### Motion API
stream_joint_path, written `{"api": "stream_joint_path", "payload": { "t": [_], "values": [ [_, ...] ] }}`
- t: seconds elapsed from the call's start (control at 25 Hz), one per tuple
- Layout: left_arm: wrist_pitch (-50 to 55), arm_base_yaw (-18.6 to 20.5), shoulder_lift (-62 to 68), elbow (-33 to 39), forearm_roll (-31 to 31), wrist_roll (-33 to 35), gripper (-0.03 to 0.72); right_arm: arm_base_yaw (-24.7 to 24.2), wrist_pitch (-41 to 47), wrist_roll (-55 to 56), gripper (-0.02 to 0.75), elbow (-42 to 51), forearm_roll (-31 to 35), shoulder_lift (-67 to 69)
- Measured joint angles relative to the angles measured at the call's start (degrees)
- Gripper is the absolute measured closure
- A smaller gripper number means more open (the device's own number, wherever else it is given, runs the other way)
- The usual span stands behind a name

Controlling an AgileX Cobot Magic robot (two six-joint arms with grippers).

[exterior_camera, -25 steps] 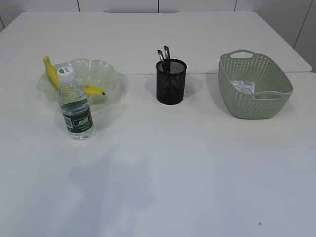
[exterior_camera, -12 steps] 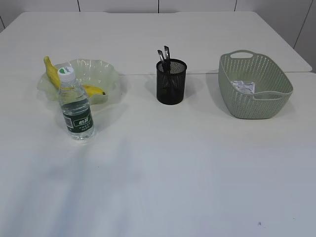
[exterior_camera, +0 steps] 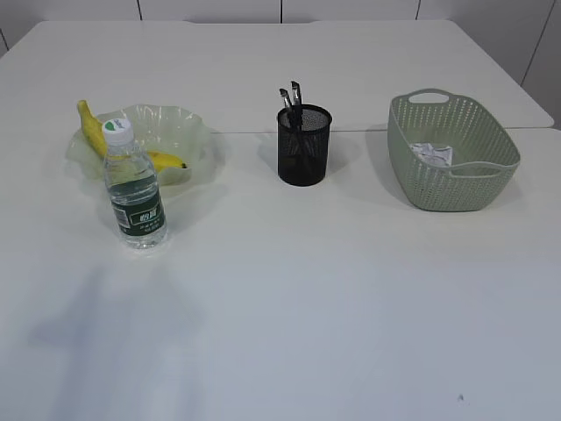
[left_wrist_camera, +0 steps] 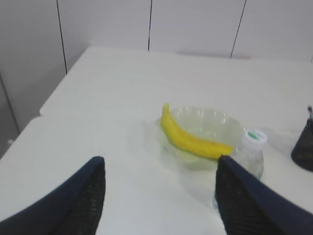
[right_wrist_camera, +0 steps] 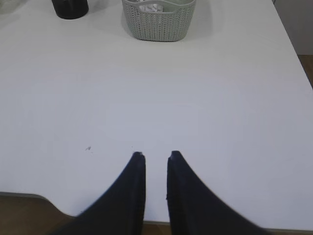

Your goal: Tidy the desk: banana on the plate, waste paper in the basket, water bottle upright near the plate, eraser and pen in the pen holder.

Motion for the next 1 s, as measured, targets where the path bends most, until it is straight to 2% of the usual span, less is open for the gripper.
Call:
{"api": "stream_joint_path", "payload": {
  "t": [0.24, 0.36, 0.56, 1.0],
  "values": [
    [10.9, -2.7, 0.0, -0.1, -21.1, 25.5, 0.193, 0.0, 0.0, 0.0, 0.615, 0.0, 0.0, 0.0],
    [17.9, -2.7, -0.1, -1.7, -25.8, 33.0, 0.193, 0.0, 0.0, 0.0, 0.615, 0.0, 0.0, 0.0],
    [24.1, -2.7, -4.1, -2.8, -28.6, 35.4, 0.193, 0.0, 0.0, 0.0, 0.615, 0.0, 0.0, 0.0],
    [36.2, -2.7, -20.2, -3.1, -29.1, 35.7, 0.193, 0.0, 0.0, 0.0, 0.615, 0.0, 0.0, 0.0]
  ]
}}
